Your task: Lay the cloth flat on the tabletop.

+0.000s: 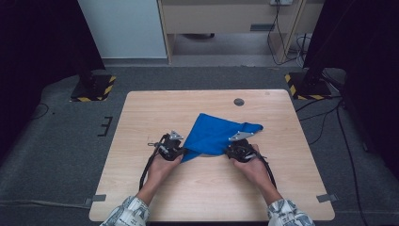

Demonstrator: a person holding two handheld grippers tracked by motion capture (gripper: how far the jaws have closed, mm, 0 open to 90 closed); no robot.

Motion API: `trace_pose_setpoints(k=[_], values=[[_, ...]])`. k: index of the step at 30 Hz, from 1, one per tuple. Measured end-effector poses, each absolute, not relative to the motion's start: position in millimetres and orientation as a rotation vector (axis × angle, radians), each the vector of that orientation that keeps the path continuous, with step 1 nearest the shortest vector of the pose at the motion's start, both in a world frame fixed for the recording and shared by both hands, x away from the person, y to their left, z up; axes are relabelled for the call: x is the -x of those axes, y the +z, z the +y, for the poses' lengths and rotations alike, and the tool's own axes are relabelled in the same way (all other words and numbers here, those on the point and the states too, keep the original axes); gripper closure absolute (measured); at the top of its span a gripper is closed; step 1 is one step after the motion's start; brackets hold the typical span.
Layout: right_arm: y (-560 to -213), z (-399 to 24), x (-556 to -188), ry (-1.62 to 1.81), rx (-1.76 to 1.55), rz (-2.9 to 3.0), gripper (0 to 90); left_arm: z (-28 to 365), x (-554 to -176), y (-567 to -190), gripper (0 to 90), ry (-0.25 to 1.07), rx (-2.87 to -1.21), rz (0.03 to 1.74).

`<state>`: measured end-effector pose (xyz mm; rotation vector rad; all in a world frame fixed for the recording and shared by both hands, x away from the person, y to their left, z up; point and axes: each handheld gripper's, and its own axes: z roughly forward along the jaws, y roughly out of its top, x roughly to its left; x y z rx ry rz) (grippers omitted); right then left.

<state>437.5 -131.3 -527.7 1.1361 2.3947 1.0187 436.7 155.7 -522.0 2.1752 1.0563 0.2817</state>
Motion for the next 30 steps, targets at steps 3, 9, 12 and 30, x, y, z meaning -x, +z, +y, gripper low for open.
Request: trace_pose_setpoints(k=[3, 9, 12, 30], values=[[-526, -131, -440, 1.015, -1.142, 2.413, 86.5, 155, -436, -522, 87.6, 0.28, -2.176, 1.051], [-503, -130, -450, 1.065, -1.158, 2.458, 85.9, 156, -432, -515, 86.7, 0.274, -2.157, 1.038], [-494, -128, -466, 1.071, -1.175, 2.465, 85.3, 158, -432, -515, 84.8, 0.28, -2.154, 1.045], [-505, -107, -523, 1.046, -1.294, 2.343, 56.0, 165, -437, -520, 71.1, 0.288, -2.148, 1.074]])
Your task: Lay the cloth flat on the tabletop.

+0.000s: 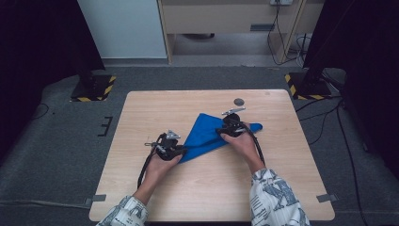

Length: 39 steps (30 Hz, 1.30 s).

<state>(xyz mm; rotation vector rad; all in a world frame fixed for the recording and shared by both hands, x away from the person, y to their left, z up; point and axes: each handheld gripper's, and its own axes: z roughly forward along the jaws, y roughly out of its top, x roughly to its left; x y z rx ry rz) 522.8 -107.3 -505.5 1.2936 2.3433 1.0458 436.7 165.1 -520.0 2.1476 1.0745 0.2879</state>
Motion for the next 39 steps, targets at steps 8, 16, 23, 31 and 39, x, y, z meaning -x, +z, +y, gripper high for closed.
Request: trace_pose_setpoints(k=[8, 16, 23, 31, 39], values=[[-481, -121, -498, 1.106, -1.245, 2.299, 57.3, 163, -435, -520, 72.9, 0.288, -2.162, 1.068], [-481, -133, -475, 1.122, -1.228, 2.317, 69.4, 161, -435, -522, 74.2, 0.289, -2.172, 1.062], [-495, -139, -461, 1.081, -1.251, 2.338, 74.1, 161, -435, -522, 74.2, 0.292, -2.173, 1.061], [-514, -136, -466, 1.057, -1.323, 2.327, 65.8, 161, -434, -522, 74.0, 0.293, -2.172, 1.06], [-519, -128, -474, 1.101, -1.333, 2.286, 65.6, 161, -434, -522, 74.2, 0.293, -2.172, 1.057]])
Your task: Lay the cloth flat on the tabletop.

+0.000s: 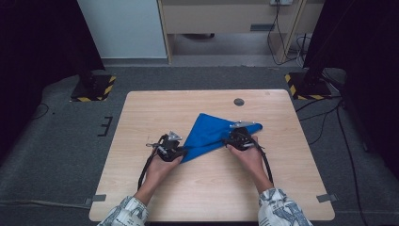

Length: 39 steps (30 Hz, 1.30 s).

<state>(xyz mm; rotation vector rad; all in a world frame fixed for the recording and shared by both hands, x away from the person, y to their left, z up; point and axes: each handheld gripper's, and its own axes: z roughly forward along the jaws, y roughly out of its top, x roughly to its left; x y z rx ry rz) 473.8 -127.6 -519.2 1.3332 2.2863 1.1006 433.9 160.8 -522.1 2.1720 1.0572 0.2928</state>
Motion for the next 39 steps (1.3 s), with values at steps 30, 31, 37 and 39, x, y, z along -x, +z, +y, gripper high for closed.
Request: trace_pose_setpoints(k=[30, 31, 37, 39], values=[[-509, -203, -389, 1.16, -1.352, 2.355, 89.3, 175, -384, -493, 44.7, 0.344, -2.089, 0.891], [-509, -208, -386, 1.158, -1.363, 2.355, 89.3, 176, -385, -494, 44.7, 0.353, -2.093, 0.902], [-507, -227, -369, 1.123, -1.403, 2.363, 89.3, 177, -391, -506, 45.6, 0.329, -2.135, 0.96], [-508, -233, -364, 1.117, -1.417, 2.359, 89.3, 174, -391, -509, 45.4, 0.324, -2.147, 0.958]])
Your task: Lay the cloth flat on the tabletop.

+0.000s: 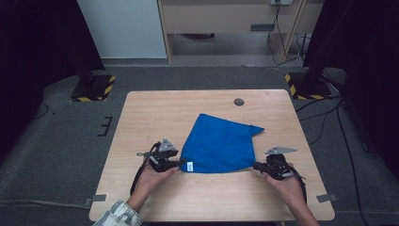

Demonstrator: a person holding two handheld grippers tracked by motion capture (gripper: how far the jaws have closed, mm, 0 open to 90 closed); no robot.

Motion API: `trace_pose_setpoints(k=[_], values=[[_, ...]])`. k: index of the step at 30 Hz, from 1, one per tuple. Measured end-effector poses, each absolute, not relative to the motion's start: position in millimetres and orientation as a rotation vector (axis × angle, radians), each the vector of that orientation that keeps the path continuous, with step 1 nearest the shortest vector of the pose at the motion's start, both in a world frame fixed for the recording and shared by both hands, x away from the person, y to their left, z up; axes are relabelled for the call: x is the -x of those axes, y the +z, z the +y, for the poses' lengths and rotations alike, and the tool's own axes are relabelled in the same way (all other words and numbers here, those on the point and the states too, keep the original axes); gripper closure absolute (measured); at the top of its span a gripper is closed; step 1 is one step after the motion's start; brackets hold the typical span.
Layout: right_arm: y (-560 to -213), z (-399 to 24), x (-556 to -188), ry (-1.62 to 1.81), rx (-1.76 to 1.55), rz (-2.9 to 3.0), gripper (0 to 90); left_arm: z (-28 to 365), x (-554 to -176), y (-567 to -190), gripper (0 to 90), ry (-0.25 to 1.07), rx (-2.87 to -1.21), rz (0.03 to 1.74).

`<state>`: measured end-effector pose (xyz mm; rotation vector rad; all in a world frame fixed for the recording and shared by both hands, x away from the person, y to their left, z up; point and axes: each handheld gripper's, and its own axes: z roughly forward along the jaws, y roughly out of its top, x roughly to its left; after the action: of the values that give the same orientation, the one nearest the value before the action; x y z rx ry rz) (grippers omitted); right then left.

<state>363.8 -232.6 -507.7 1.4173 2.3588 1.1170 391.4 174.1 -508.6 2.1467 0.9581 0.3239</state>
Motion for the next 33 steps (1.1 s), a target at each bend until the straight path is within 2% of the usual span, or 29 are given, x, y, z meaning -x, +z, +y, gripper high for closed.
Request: trace_pose_setpoints(k=[10, 20, 22, 29, 33], values=[[-508, -253, -345, 1.096, -1.464, 2.359, 89.2, 167, -378, -512, 45.6, 0.302, -2.208, 0.927], [-511, -254, -344, 1.089, -1.457, 2.368, 89.1, 149, -371, -521, 52.8, 0.294, -2.272, 0.906], [-512, -254, -344, 1.093, -1.46, 2.364, 89.1, 150, -370, -521, 56.2, 0.29, -2.271, 0.902], [-510, -252, -345, 1.091, -1.442, 2.365, 89.1, 145, -368, -518, 87.0, 0.25, -2.309, 0.842], [-509, -255, -344, 1.082, -1.448, 2.365, 89.1, 144, -366, -513, 88.5, 0.216, -2.292, 0.835]])
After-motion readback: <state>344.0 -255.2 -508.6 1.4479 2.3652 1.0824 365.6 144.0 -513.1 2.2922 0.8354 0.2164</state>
